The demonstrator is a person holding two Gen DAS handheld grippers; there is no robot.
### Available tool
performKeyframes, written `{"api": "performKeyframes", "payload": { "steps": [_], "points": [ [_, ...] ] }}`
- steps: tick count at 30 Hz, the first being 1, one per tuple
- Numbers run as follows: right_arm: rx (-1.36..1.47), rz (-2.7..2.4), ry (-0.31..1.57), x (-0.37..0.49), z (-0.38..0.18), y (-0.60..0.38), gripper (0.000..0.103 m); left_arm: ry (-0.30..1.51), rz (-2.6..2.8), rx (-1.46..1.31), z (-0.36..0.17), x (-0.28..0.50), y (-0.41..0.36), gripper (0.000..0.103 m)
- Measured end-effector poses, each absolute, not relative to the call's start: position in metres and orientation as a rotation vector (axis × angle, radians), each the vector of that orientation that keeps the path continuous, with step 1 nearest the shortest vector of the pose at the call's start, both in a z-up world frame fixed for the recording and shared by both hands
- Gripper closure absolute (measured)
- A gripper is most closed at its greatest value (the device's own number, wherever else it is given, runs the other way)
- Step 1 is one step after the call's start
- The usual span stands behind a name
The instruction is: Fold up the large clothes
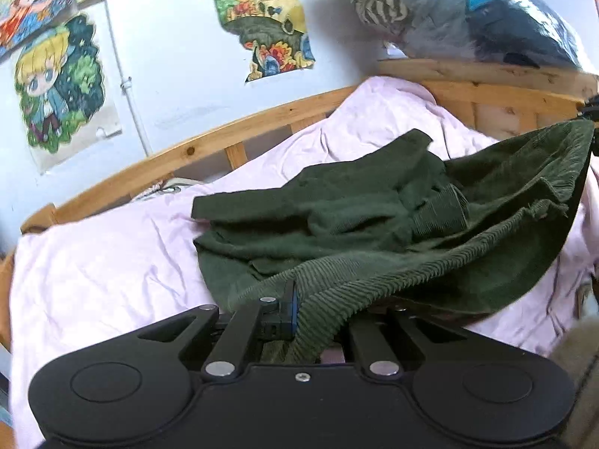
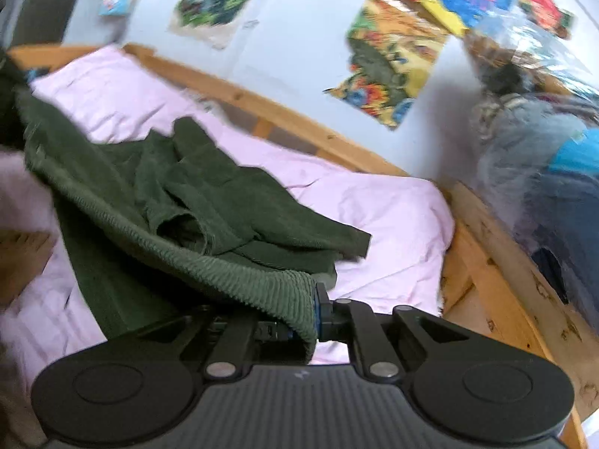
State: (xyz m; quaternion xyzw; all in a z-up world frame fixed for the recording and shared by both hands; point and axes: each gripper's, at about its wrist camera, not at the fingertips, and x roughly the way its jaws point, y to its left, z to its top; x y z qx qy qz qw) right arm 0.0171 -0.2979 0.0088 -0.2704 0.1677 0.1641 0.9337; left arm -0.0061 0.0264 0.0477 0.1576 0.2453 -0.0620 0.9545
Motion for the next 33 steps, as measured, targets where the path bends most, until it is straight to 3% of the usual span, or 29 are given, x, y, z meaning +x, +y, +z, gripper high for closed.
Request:
{"api": "performKeyframes", "payload": {
  "steps": [8, 9, 16, 23, 28, 29, 30, 32, 33],
  "points": [
    [-0.607, 0.469, 0.613, 0.027, -0.013, -0.307, 0.087, 0.533, -0.136, 0.338, 0.039, -0.009, 0.025, 0.098],
    [-0.596, 0.485, 0.641, 0.027, -0.013, -0.309, 0.090, 0.535, -0.141, 0.341, 0.039, -0.007, 0.024, 0.098],
    [-0.285, 0.515, 0.606, 0.056, 0.035, -0.334, 0.092, 0.572, -0.172, 0.322, 0.066, 0.032, 0.034, 0.098],
    [-0.049, 0.431, 0.527, 0.180, 0.081, -0.356, 0.096, 0.697, -0.159, 0.267, 0.116, 0.153, 0.039, 0.098],
    [0.084, 0.310, 0.560, 0.298, 0.058, -0.364, 0.096, 0.775, -0.132, 0.238, 0.099, 0.268, 0.058, 0.097],
    [0.138, 0.295, 0.579, 0.317, 0.049, -0.367, 0.093, 0.805, -0.122, 0.211, 0.090, 0.290, 0.067, 0.096],
    [0.213, 0.283, 0.606, 0.336, 0.037, -0.370, 0.082, 0.837, -0.114, 0.165, 0.080, 0.308, 0.077, 0.096],
    [0.332, 0.268, 0.653, 0.356, 0.015, -0.375, 0.066, 0.886, -0.123, 0.016, 0.062, 0.336, 0.101, 0.086],
    [0.365, 0.254, 0.662, 0.360, 0.005, -0.375, 0.057, 0.897, -0.130, -0.046, 0.055, 0.341, 0.111, 0.076]
  ]
}}
